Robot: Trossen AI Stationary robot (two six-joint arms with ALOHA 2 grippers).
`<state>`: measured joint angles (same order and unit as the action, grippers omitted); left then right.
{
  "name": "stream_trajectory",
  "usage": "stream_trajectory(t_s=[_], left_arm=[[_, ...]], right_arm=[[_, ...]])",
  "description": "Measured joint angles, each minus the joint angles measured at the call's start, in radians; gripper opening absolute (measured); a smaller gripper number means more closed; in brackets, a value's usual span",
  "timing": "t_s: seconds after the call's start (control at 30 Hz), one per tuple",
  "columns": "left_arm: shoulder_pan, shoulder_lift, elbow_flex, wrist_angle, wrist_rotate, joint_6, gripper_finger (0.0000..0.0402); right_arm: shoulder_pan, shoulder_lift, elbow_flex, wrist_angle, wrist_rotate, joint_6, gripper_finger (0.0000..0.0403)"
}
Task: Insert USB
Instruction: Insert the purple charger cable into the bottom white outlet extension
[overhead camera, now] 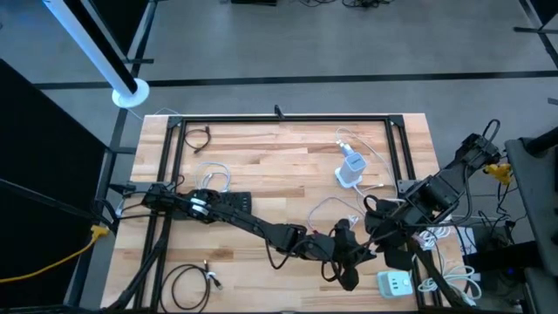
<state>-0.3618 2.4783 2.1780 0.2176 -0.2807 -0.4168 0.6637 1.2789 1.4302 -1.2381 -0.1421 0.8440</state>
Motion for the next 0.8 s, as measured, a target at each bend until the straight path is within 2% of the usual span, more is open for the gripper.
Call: stream_trajectory(t_s=[0.27, 0.63, 0.73, 0.8], left_arm=[[0.003, 0.0, 0.0, 0.004, 0.0, 0.0, 0.0006], [0.005, 0.0, 0.0, 0.009, -0.001, 0.001, 0.0006], [0.005, 0.0, 0.0, 0.007, -0.001, 0.001, 0.0006], [0.005, 0.0, 0.0, 0.008, -0.001, 0.006, 0.0006]], right_arm=[[0.015, 0.0, -0.002, 0.025, 0.003, 0.004, 0.0062], [0.015, 0.0, -0.004, 0.043, 0.004, -0.015, 0.0083], [0.015, 0.0, -0.01, 0.046, 0.004, -0.006, 0.0068], [0.015, 0.0, -0.014, 0.047, 0.004, 0.005, 0.0043]])
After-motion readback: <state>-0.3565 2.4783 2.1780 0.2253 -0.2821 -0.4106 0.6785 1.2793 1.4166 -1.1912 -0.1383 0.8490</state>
